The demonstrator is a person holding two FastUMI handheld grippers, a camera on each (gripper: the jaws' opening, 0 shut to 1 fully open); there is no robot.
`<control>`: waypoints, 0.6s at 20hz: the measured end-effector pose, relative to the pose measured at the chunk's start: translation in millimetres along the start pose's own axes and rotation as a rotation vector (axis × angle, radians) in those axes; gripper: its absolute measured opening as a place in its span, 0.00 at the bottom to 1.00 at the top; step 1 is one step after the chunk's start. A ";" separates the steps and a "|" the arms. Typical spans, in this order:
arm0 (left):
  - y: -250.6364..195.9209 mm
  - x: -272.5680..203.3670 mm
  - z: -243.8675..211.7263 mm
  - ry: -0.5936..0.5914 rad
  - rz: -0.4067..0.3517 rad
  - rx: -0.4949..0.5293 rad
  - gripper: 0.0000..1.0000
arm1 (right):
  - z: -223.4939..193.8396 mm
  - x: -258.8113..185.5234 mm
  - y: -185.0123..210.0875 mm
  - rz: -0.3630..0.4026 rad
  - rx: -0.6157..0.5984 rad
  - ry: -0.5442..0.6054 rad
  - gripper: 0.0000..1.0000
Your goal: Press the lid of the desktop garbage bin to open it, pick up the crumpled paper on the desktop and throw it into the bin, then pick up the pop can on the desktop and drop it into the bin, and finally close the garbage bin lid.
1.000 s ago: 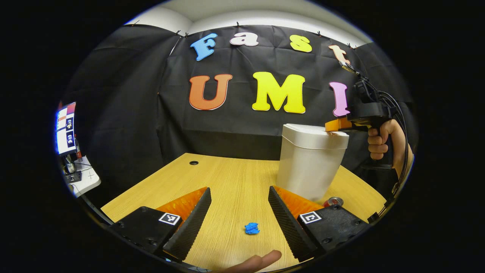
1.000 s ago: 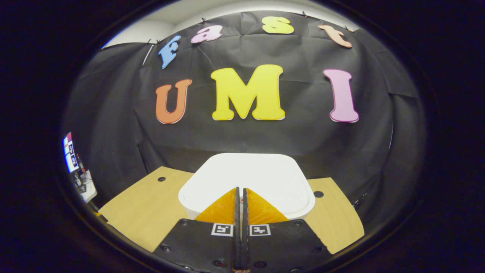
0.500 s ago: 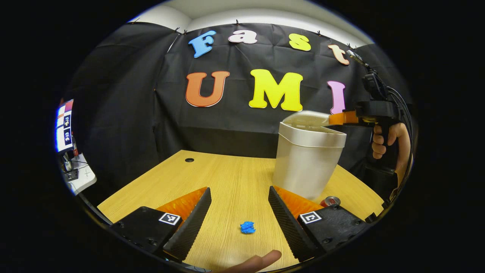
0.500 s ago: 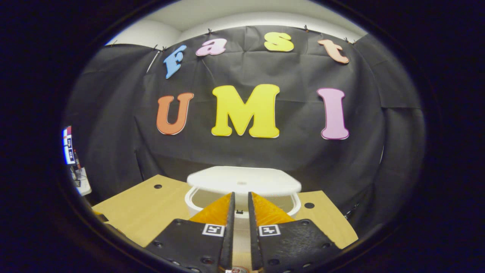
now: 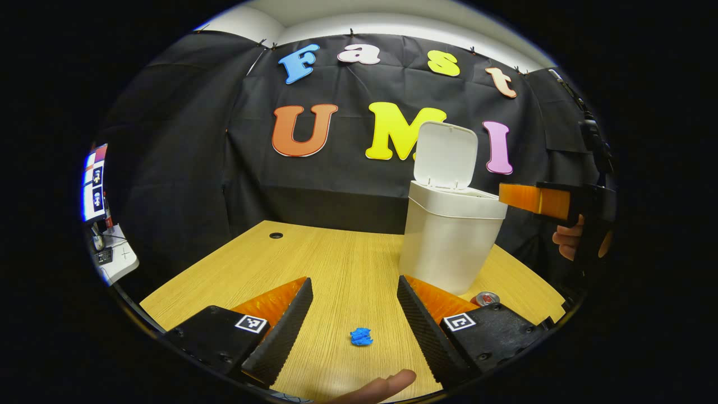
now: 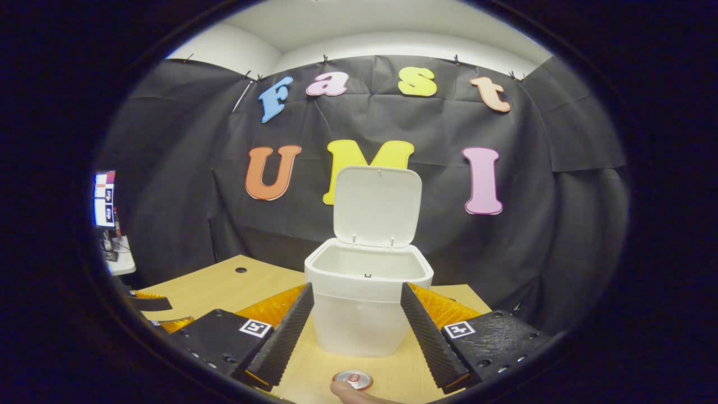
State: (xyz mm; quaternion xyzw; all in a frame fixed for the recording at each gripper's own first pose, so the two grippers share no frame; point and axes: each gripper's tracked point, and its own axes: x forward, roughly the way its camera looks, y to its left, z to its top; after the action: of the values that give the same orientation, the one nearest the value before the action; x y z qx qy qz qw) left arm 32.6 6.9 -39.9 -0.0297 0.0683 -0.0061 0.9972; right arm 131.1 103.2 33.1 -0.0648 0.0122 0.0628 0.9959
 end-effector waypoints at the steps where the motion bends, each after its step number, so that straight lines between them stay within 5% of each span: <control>1: -2.3 0.9 -3.0 0.007 -0.003 0.001 0.98 | 0.3 -7.0 -2.3 -0.010 0.023 -0.011 0.98; 6: -13.0 9.8 -12.9 0.027 -0.021 0.035 0.98 | 1.0 -53.5 -8.7 -0.030 -0.002 -0.113 0.95; 12: -0.1 38.7 -38.3 0.098 0.057 0.060 0.98 | -25.0 -95.3 -38.1 -0.046 0.001 -0.180 0.95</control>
State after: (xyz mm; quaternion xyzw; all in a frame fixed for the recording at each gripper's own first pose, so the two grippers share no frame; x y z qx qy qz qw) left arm 65.7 3.9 -83.0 0.0023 0.1178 0.0187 0.9929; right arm 41.0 50.7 16.3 -0.0588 -0.0790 0.0454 0.9941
